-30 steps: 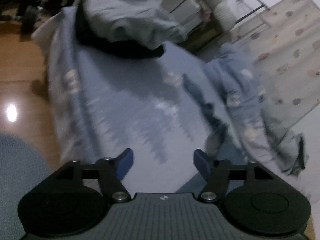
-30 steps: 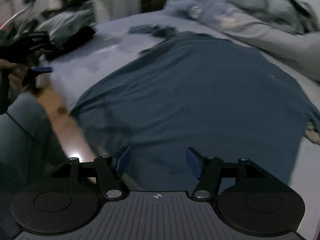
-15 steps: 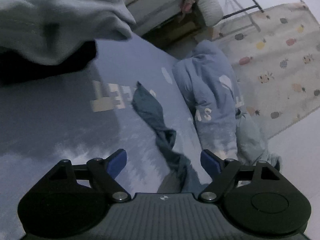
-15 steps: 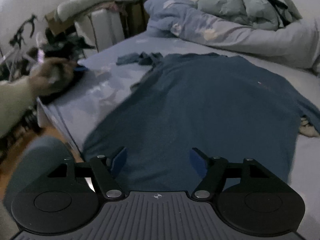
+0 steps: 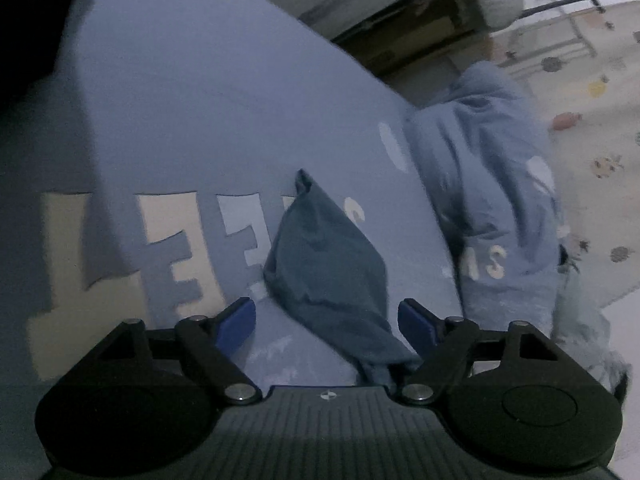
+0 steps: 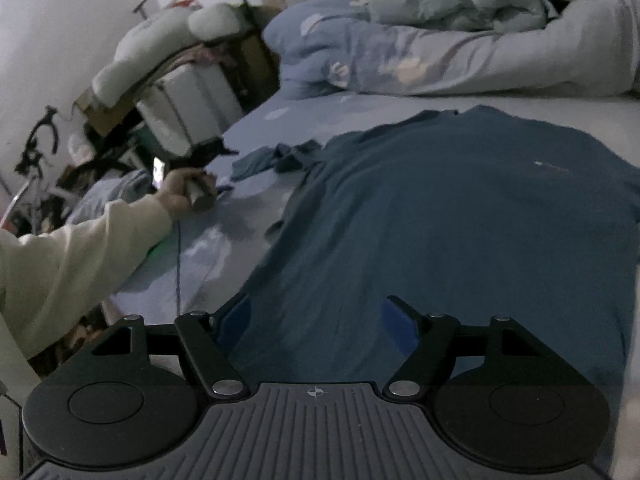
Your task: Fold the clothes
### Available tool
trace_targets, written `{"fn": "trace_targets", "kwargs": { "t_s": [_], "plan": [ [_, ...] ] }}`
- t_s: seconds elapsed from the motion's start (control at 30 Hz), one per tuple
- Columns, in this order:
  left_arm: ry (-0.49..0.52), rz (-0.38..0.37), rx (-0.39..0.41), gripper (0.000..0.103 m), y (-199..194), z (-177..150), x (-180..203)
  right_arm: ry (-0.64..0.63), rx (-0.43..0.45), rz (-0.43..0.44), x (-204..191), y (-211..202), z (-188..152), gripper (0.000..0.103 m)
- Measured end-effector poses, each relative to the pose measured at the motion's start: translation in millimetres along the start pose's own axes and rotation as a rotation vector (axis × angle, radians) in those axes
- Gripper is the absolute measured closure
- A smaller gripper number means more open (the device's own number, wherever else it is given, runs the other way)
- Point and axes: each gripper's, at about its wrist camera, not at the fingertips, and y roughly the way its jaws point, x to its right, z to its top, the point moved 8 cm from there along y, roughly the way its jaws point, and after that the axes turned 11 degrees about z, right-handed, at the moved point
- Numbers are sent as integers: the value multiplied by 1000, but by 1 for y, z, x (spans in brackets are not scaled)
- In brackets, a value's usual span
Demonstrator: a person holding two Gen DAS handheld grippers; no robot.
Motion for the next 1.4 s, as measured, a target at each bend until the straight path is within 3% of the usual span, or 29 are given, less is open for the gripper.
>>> {"fn": "trace_targets", "kwargs": {
  "t_s": [0.07,0.1,0.17,0.2,0.27,0.53,0.77,0.87,1.03,1.17,1.27,1.4],
  "plan": [
    [15,18,-6,27,9,4,6,-7,-2,-34,5,6,4,18],
    [24,32,-7,34,13,6,9,-5,-5,-40,7,8,5,18],
    [38,92,-13,65,20,11,10,1,-5,-49,9,11,9,18],
    [43,133,-19,86,23,14,8,-2,-2,-55,9,12,12,18],
    [42,174,-19,96,22,20,2,-13,5,-56,6,12,16,18],
    [51,289,231,98,-51,67,-26,-29,5,-44,-2,16,17,18],
    [28,312,344,98,-97,101,-32,-30,-27,-9,-13,23,5,18],
    [-3,324,355,98,-106,106,-36,-27,-52,-3,-16,26,0,18],
    [37,361,367,98,-110,112,-21,-36,-84,-6,-18,31,-3,18],
    [119,532,357,98,-94,112,-29,-43,-96,3,-20,35,-5,18],
    [248,670,319,98,-81,98,-35,-52,-113,7,-21,40,-6,18],
    [381,760,298,96,-67,86,-35,-70,-128,-7,-20,47,-4,17]
  ]
}}
